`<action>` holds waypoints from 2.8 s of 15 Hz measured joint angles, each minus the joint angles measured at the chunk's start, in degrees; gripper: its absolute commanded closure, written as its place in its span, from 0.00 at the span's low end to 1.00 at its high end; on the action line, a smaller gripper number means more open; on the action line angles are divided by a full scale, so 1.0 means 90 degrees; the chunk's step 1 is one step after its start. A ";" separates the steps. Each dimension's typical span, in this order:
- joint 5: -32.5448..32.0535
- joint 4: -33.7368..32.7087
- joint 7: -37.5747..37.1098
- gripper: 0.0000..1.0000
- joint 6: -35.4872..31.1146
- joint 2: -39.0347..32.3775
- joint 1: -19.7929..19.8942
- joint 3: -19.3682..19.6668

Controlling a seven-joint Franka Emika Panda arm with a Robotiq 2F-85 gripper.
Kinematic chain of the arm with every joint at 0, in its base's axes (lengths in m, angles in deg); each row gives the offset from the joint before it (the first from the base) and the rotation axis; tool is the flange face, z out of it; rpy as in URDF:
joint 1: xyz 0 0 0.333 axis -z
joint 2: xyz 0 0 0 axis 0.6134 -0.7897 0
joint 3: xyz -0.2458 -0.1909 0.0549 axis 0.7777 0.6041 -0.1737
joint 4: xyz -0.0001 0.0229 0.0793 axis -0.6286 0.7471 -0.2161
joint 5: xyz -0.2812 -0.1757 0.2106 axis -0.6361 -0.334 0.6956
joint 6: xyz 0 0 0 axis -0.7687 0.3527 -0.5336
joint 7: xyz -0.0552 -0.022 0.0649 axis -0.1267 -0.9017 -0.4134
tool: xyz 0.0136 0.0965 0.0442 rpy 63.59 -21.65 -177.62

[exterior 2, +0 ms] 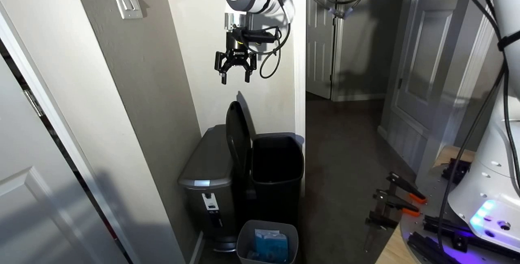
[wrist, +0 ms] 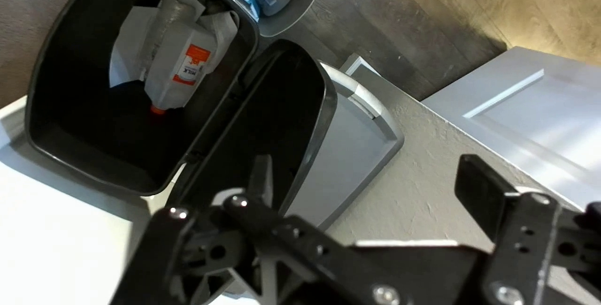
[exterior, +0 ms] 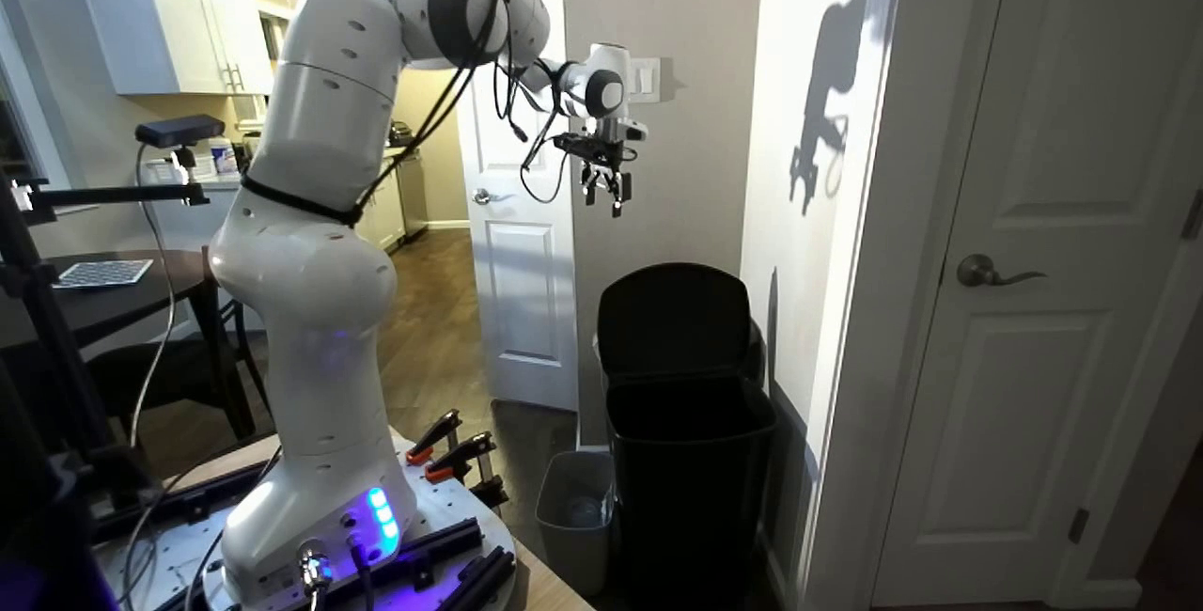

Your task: Close the bin completely

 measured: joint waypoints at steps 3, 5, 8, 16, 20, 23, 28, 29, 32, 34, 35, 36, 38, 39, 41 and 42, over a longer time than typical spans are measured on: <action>0.0261 -0.0748 0.0127 0.00 0.0000 -0.0774 -0.0021 0.0026; 0.0471 -0.1149 0.0269 0.00 0.0013 -0.1152 -0.0032 0.0022; 0.0505 -0.1392 0.0297 0.00 0.0031 -0.1350 -0.0037 0.0013; 0.0505 -0.1429 0.0297 0.00 0.0038 -0.1349 -0.0039 0.0006; 0.0505 -0.1457 0.0297 0.00 0.0037 -0.1385 -0.0081 0.0080; 0.0503 -0.1823 0.0240 0.00 0.0037 -0.1719 -0.0172 0.0275; 0.0502 -0.2753 0.0087 0.00 0.0049 -0.2619 -0.0222 0.0540; 0.0502 -0.2942 0.0040 0.00 0.0063 -0.2800 -0.0221 0.0571; 0.0502 -0.3508 -0.0108 0.00 0.0145 -0.3321 -0.0219 0.0638; 0.0502 -0.3861 -0.0214 0.00 0.0266 -0.3617 -0.0218 0.0666; 0.0502 -0.4020 -0.0259 0.00 0.0330 -0.3741 -0.0218 0.0675; 0.0502 -0.4173 -0.0304 0.00 0.0384 -0.3856 -0.0217 0.0683; 0.0502 -0.4447 -0.0401 0.00 0.0499 -0.4057 -0.0217 0.0708; 0.0502 -0.4572 -0.0463 0.00 0.0556 -0.4147 -0.0217 0.0728; 0.0502 -0.4774 -0.0576 0.00 0.0661 -0.4304 -0.0217 0.0790; 0.0499 -0.4854 -0.0623 0.00 0.0714 -0.4372 -0.0216 0.0826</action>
